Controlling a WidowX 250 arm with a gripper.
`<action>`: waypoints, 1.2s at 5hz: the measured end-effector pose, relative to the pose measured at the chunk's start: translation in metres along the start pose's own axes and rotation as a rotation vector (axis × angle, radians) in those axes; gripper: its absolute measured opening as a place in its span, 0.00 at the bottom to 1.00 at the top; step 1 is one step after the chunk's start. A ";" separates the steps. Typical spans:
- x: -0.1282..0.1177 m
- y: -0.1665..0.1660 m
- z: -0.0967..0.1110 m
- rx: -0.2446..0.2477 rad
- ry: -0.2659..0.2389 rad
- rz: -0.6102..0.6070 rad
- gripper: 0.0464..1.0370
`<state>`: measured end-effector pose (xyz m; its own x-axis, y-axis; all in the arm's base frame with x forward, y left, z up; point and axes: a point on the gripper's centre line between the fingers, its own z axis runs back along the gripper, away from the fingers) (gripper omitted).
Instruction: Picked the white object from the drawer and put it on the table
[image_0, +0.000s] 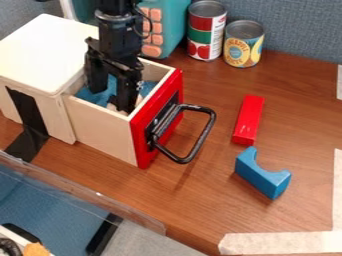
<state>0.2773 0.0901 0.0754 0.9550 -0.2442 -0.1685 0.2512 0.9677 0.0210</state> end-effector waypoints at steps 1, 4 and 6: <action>0.004 -0.013 -0.002 -0.007 -0.001 -0.036 0.96; 0.005 -0.021 -0.007 -0.066 -0.025 0.042 0.37; -0.004 -0.014 0.011 -0.064 -0.066 0.108 0.12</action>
<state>0.2714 0.0773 0.0868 0.9847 -0.1403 -0.1032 0.1382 0.9900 -0.0274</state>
